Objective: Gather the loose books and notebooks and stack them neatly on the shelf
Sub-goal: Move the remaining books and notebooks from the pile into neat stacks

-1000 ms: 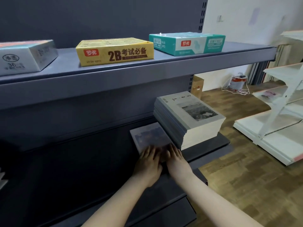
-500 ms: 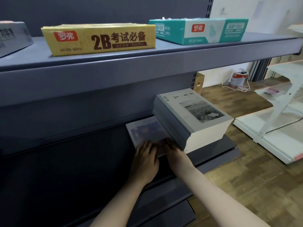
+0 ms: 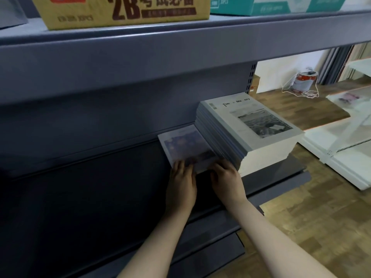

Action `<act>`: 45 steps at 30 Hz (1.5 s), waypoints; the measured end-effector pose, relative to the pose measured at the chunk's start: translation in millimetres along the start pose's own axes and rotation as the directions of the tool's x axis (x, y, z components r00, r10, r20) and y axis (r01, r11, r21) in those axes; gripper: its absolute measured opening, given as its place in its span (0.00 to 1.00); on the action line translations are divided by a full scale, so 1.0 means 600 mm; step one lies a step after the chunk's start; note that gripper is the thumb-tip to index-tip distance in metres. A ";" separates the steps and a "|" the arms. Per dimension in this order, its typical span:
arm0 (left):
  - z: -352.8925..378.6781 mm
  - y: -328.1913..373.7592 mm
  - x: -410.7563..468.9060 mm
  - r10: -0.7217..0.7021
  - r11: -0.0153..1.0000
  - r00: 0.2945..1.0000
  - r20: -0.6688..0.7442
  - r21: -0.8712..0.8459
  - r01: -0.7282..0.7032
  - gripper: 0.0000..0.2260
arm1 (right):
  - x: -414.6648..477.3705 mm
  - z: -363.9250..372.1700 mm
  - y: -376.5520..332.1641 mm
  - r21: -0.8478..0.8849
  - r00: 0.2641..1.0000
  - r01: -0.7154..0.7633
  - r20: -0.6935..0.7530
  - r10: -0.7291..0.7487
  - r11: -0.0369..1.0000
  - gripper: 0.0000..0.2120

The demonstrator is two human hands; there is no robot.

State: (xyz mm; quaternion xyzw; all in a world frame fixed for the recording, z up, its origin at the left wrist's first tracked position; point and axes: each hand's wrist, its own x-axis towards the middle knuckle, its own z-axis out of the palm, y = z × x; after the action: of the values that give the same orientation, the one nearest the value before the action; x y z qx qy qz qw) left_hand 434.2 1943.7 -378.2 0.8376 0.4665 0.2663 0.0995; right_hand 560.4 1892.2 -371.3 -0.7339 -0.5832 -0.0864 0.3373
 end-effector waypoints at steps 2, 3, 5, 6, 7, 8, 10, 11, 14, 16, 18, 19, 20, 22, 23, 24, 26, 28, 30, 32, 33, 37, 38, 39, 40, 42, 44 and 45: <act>0.001 0.000 -0.001 -0.010 1.000 1.000 0.013 0.015 0.010 0.18 | 0.003 0.001 -0.004 0.020 0.999 -0.032 0.020 0.032 0.999 0.06; 0.000 0.000 -0.001 -0.010 1.000 1.000 0.020 0.030 0.010 0.19 | 0.004 0.001 -0.005 0.032 0.999 -0.031 0.027 0.030 0.999 0.07; -0.003 0.002 -0.001 -0.016 0.997 0.999 0.041 0.070 0.013 0.19 | 0.003 -0.002 -0.006 0.045 1.000 -0.004 0.024 0.003 0.999 0.08; -0.003 0.003 0.000 -0.022 0.996 0.997 0.071 0.085 0.016 0.19 | 0.002 -0.003 -0.006 0.051 1.000 0.008 0.019 -0.009 0.999 0.08; -0.005 0.005 0.001 -0.032 0.996 0.995 0.098 0.089 0.023 0.20 | 0.002 -0.004 -0.006 0.058 1.000 0.014 0.019 -0.015 0.998 0.08; -0.006 0.006 0.001 -0.038 0.995 0.993 0.112 0.091 0.028 0.22 | 0.002 -0.005 -0.005 0.060 1.000 0.015 0.027 -0.016 0.998 0.09; -0.012 0.009 0.000 -0.044 0.993 0.990 0.132 0.113 0.029 0.25 | 0.003 -0.004 -0.004 0.057 0.998 0.010 0.063 -0.013 0.998 0.08; -0.015 0.010 0.000 -0.045 0.992 0.989 0.140 0.121 0.028 0.25 | 0.003 -0.003 -0.004 0.053 0.997 0.010 0.081 -0.014 0.999 0.08; -0.016 0.010 -0.002 -0.047 0.991 0.985 0.166 0.135 0.024 0.26 | 0.003 -0.003 -0.002 0.041 0.993 0.036 0.107 -0.040 0.999 0.07; -0.015 0.009 -0.001 -0.057 0.988 0.982 0.181 0.149 0.030 0.27 | 0.003 -0.003 -0.001 0.045 0.990 0.056 0.127 -0.061 0.997 0.07; -0.014 0.008 -0.001 -0.052 0.988 0.982 0.183 0.150 0.025 0.28 | 0.002 -0.002 -0.003 0.039 0.986 0.070 0.147 -0.075 0.997 0.08; -0.013 0.007 0.000 -0.046 0.990 0.983 0.176 0.136 0.022 0.28 | 0.002 -0.002 -0.003 0.035 0.986 0.073 0.148 -0.078 0.997 0.09; -0.013 0.007 0.000 -0.038 0.992 0.985 0.167 0.123 0.018 0.28 | 0.002 -0.002 -0.004 0.033 0.986 0.074 0.145 -0.078 0.997 0.10; -0.014 0.007 -0.001 -0.021 0.993 0.988 0.155 0.115 0.003 0.28 | 0.002 0.000 -0.004 0.037 0.988 0.081 0.126 -0.085 0.996 0.10; -0.015 0.006 -0.003 -0.011 0.994 0.989 0.149 0.105 -0.005 0.28 | 0.001 0.002 -0.002 0.039 0.989 0.088 0.115 -0.092 0.995 0.10; -0.015 0.005 -0.004 -0.005 0.997 0.990 0.142 0.083 -0.007 0.29 | 0.000 0.003 -0.002 0.033 0.989 0.091 0.116 -0.095 0.995 0.10; -0.014 0.002 -0.005 -0.002 1.000 0.992 0.124 0.010 0.001 0.29 | 0.000 0.003 -0.001 0.011 0.986 0.097 0.136 -0.098 0.995 0.10; -0.017 0.002 -0.004 -0.003 0.998 0.994 0.109 -0.070 0.011 0.30 | 0.000 0.001 -0.002 -0.012 0.981 0.070 0.185 -0.066 0.997 0.11; -0.022 0.005 -0.009 -0.026 0.988 0.996 0.087 -0.147 0.038 0.28 | 0.003 -0.007 -0.010 -0.071 0.970 0.069 0.236 -0.050 0.995 0.13; -0.032 0.005 -0.020 -0.046 0.989 0.997 0.064 -0.141 0.054 0.26 | 0.004 -0.024 -0.034 -0.178 0.950 0.089 0.310 -0.031 0.980 0.15; -0.042 0.004 -0.028 -0.066 0.993 0.995 0.074 -0.097 0.073 0.26 | 0.005 -0.032 -0.044 -0.227 0.931 0.095 0.365 -0.006 0.969 0.18; -0.109 -0.028 -0.060 -0.148 0.989 0.984 0.104 0.043 0.144 0.27 | -0.011 -0.064 -0.080 -0.241 0.907 0.068 0.420 0.041 0.968 0.32; -0.133 -0.042 -0.066 -0.153 0.985 0.983 0.104 0.096 0.143 0.27 | -0.014 -0.068 -0.093 -0.251 0.901 0.099 0.432 0.020 0.963 0.35; -0.158 -0.056 -0.070 -0.155 0.981 0.982 0.104 0.136 0.141 0.26 | -0.014 -0.072 -0.108 -0.263 0.885 0.116 0.466 0.021 0.958 0.34; -0.185 -0.070 -0.073 -0.155 0.977 0.983 0.100 0.160 0.137 0.26 | -0.012 -0.074 -0.127 -0.260 0.866 0.122 0.499 0.025 0.958 0.29; -0.237 -0.099 -0.080 -0.147 0.971 0.986 0.076 0.199 0.130 0.26 | -0.005 -0.075 -0.176 -0.221 0.854 0.153 0.520 -0.016 0.963 0.25; -0.290 -0.126 -0.090 -0.141 0.962 0.990 0.028 0.240 0.131 0.26 | 0.003 -0.071 -0.233 -0.194 0.856 0.222 0.508 -0.096 0.956 0.25; -0.316 -0.141 -0.098 -0.136 0.955 0.991 0.003 0.268 0.131 0.26 | 0.006 -0.067 -0.265 -0.179 0.851 0.254 0.508 -0.132 0.950 0.25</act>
State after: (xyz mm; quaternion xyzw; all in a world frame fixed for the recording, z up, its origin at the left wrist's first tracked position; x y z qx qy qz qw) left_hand 245.4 1925.2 -274.9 0.8127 0.5526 0.1846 0.0085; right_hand 426.6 1885.8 -276.3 -0.7042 -0.7058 -0.0011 0.0770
